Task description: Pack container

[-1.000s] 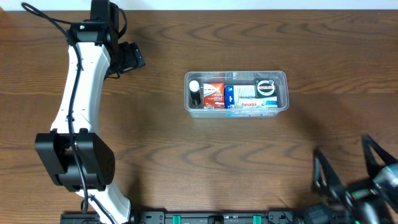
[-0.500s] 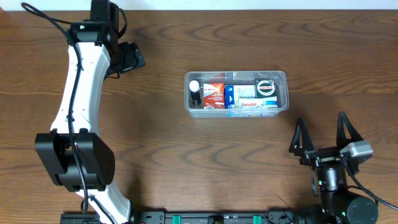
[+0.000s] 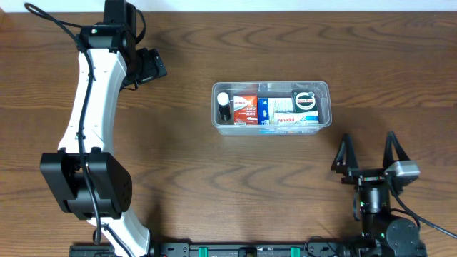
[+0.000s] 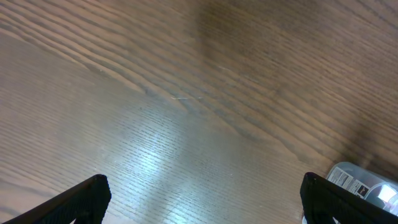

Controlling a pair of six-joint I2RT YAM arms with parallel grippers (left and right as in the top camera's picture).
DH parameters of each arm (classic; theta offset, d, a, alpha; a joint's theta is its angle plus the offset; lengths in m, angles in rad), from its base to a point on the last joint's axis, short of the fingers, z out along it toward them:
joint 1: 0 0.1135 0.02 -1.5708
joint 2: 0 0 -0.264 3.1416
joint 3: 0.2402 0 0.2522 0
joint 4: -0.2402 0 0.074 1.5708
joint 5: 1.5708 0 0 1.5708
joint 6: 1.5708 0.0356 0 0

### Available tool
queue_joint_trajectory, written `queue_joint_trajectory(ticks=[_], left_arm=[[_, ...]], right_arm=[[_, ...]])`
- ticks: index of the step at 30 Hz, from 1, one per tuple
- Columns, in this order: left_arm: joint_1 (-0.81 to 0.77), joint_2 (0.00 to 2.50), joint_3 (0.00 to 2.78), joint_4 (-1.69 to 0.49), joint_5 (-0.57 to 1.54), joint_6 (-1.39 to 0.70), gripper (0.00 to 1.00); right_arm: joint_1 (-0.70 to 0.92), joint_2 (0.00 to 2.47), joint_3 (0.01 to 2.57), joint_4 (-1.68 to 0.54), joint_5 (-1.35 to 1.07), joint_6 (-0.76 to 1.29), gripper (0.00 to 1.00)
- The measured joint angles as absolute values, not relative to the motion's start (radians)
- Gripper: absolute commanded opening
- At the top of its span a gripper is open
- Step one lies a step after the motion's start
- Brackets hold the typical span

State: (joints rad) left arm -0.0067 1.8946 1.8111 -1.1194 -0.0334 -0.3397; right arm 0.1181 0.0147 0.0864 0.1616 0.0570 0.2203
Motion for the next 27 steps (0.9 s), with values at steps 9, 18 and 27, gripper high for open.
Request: queue_joint_trajectory(ticks=[9,18,27], left_arm=[[-0.007,1.895,1.811,-1.119,-0.033,-0.34,0.98],[-0.007,1.895,1.811,-1.119,-0.034,-0.34,0.98],[-0.007,1.895,1.811,-1.119,-0.033,-0.34,0.98]], right_arm=[[0.118,0.015,0.007,0.175,0.035,0.17,0.99],[0.118,0.012,0.007,0.039,-0.038,0.023,0.99],[0.118,0.012,0.007,-0.066,-0.046,0.002,0.99]])
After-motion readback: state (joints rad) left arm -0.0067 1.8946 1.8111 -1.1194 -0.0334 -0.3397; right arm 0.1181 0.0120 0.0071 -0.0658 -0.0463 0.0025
